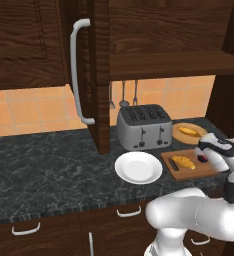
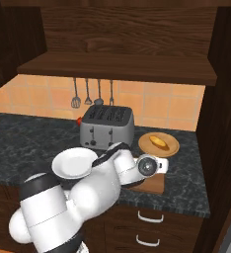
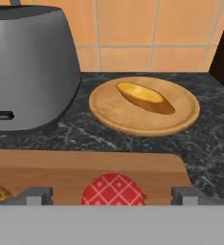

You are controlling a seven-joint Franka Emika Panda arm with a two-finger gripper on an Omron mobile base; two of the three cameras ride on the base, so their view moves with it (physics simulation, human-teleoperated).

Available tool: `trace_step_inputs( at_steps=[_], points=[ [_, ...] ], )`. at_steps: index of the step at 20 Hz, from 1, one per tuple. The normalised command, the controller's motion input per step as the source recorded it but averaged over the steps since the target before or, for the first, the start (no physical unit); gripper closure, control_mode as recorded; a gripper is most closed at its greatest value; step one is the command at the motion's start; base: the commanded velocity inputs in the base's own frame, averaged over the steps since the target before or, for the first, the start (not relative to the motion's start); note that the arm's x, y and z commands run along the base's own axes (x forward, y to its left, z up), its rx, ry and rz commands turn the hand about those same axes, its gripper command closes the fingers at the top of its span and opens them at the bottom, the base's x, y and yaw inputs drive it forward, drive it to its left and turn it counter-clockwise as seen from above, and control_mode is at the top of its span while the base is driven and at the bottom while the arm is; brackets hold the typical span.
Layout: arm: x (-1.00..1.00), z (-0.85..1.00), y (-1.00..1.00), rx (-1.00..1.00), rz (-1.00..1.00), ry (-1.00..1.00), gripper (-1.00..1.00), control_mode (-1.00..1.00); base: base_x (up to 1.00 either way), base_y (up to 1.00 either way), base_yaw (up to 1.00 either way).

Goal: From the different types of pastries on the counter, select a croissant and place it on the cutting board. Then retrieve a jar of jam from the cabinet and place it alongside the croissant on the cutting board.

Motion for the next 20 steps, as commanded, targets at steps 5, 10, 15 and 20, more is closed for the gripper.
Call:
trace_step_inputs(
  at_steps=[5, 10, 15, 20],
  points=[
    [-0.44, 0.78, 0.34, 0.0, 0.0, -0.07, -1.0, -1.0, 0.0, 0.0, 0.0],
    [-0.87, 0.72, 0.85, -0.11, 0.11, 0.0, -1.0, -1.0, 0.0, 0.0, 0.0],
    [-0.91, 0.86, 0.7, -0.08, 0.05, 0.05, -1.0, -1.0, 0.0, 0.0, 0.0],
    [-0.95, 0.67, 0.69, -0.05, 0.06, 0.0, -1.0, -1.0, 0.0, 0.0, 0.0]
  ],
)
